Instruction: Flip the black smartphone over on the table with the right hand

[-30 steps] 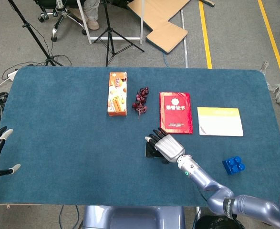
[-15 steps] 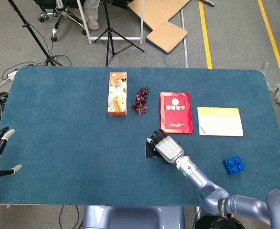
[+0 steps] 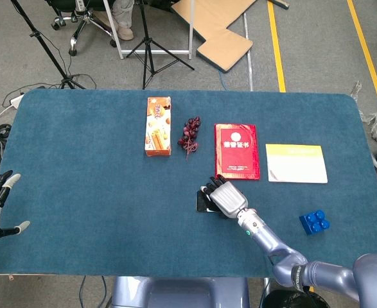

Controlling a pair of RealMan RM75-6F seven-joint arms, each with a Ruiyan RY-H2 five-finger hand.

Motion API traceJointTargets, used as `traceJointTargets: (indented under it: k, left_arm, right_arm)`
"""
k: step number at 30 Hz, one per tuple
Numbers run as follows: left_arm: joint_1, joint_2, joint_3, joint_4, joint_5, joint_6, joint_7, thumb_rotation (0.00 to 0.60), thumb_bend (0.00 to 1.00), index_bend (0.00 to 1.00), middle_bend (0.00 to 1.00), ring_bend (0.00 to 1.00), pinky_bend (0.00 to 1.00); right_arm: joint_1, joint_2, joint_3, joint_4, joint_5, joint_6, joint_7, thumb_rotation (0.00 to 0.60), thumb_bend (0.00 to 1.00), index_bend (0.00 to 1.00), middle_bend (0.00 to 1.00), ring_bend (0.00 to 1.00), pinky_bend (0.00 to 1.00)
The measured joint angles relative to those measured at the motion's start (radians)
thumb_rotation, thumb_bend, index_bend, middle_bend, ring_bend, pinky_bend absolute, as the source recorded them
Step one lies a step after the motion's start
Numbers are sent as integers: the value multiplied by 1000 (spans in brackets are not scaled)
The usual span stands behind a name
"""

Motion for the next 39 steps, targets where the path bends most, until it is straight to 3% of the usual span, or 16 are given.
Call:
traceJointTargets:
  k: [11,17,22,28,39]
  left_arm:
    - [0,2,1,-4,3,3,-1,600,0,0,0,0,0]
    - [1,3,2,-4,6,5,-6,600,0,0,0,0,0]
    - [1,3,2,-3,6,5,-8,600,0,0,0,0,0]
    - [0,4,1,-2,2,2,-13,600,0,0,0,0,0]
    - [0,6,4,-6,9,5,-13,600,0,0,0,0,0]
  right_arm:
    - [4,9,-3,3,17,2,10,600,97,228,248,140,176]
    - [2,-12,-23,34,-8,18,4,600,157,238,252,155,229]
    - [1,-41,-43,80,-40,29,17,600,299,256,268,178,266]
    - [-1,-60,-53,112,-75,48,80,600,545,297,311,226,317]
    - [-23,-2,-91,19,-146,91,187,600,692,308,322,246,332]
